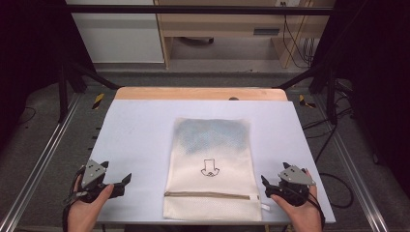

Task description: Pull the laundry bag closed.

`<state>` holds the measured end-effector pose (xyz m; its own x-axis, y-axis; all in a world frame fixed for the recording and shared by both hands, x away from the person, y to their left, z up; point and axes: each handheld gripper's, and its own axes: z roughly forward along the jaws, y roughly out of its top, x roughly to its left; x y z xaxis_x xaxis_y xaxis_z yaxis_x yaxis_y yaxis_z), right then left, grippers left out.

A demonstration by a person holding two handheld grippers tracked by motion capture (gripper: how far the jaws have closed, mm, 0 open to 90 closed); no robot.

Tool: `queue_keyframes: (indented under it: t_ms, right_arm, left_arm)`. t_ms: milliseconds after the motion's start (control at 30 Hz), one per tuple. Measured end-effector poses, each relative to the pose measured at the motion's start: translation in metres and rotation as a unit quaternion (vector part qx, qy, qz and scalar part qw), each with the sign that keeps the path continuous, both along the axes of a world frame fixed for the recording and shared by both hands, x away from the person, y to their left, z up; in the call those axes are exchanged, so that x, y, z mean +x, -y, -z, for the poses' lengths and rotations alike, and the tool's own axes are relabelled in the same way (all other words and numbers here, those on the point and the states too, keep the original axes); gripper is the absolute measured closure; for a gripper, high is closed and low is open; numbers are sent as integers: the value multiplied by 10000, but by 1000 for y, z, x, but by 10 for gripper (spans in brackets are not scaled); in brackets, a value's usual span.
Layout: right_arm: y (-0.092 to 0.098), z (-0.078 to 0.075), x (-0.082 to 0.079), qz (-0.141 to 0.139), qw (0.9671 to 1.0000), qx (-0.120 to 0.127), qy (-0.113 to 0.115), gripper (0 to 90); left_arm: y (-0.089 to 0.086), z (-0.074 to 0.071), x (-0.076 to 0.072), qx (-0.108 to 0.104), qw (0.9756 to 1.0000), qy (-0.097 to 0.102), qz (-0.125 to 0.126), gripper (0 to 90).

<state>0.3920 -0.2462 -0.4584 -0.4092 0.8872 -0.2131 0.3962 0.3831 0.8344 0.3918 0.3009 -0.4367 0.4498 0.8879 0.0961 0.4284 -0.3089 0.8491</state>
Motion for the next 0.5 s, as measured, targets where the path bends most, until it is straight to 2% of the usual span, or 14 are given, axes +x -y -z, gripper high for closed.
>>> queue_keyframes:
  t_ms: [100, 167, 400, 433, 500]
  right_arm:
    - [-1, -2, -1, -28, 9999, -100, -7, 191]
    - [-5, -7, -4, -102, 9998, -144, 23, 248]
    - [-20, -19, -6, -387, 9990, -233, 64, 313]
    - [-28, -23, -5, -492, 9984, -283, -16, 324]
    - [-31, -24, -4, -562, 9978, -330, -72, 334]
  left_arm:
    - [4, 1, -3, 91, 9999, -25, 71, 102]
    - [5, 3, -6, 134, 9998, -49, 112, 96]
    - [8, 7, -6, 35, 9999, -141, 30, 69]
    - [9, 7, -7, 22, 9999, -152, 40, 68]
    - [10, 5, -8, 31, 9999, -116, 4, 66]
